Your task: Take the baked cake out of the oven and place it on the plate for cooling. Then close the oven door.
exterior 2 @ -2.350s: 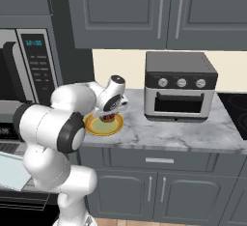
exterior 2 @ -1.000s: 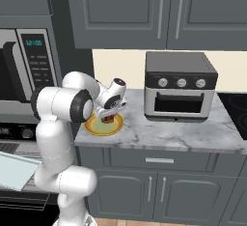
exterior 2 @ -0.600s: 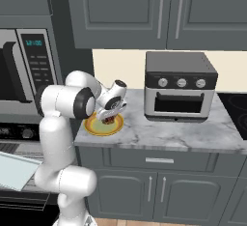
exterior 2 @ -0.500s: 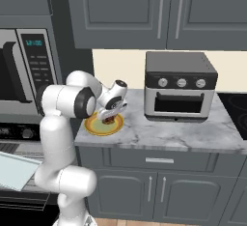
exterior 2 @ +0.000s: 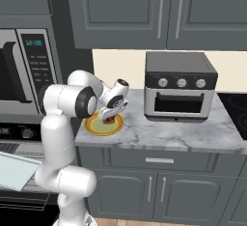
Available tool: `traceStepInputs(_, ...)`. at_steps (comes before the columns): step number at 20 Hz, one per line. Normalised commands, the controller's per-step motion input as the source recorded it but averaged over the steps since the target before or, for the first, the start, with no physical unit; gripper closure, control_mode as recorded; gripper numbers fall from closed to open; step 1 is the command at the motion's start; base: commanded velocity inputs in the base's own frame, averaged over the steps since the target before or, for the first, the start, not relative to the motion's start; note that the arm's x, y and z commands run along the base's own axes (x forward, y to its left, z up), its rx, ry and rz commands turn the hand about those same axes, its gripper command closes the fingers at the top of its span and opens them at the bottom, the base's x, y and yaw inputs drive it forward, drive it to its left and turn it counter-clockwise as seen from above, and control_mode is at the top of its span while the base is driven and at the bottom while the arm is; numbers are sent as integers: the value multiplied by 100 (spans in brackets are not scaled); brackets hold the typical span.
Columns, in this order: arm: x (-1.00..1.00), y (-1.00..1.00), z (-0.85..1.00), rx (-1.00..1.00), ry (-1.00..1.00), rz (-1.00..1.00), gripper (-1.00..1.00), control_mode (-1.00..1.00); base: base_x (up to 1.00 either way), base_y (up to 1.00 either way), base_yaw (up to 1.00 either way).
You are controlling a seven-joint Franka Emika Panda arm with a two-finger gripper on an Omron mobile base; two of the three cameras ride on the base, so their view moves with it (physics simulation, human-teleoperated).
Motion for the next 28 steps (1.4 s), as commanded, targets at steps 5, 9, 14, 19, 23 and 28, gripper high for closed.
traceStepInputs(5, -7, 0, 0, 0, 0, 0, -100, -100, 0, 0, 0)
traceStepInputs(9, -6, 0, 2, 0, 0, 0, -100, -100, 0, 0, 0)
traceStepInputs(14, -7, 0, 8, 0, 0, 0, -100, -100, 0, 0, 0)
traceStepInputs(19, -4, -8, 17, 0, 0, 0, -100, -100, 0, 0, 0)
traceStepInputs(23, -11, -25, 23, 0, -1, 0, -100, -100, 0, 0, 0)
traceStepInputs(28, -23, -21, 26, 0, -3, 0, -100, -100, 0, 0, 0)
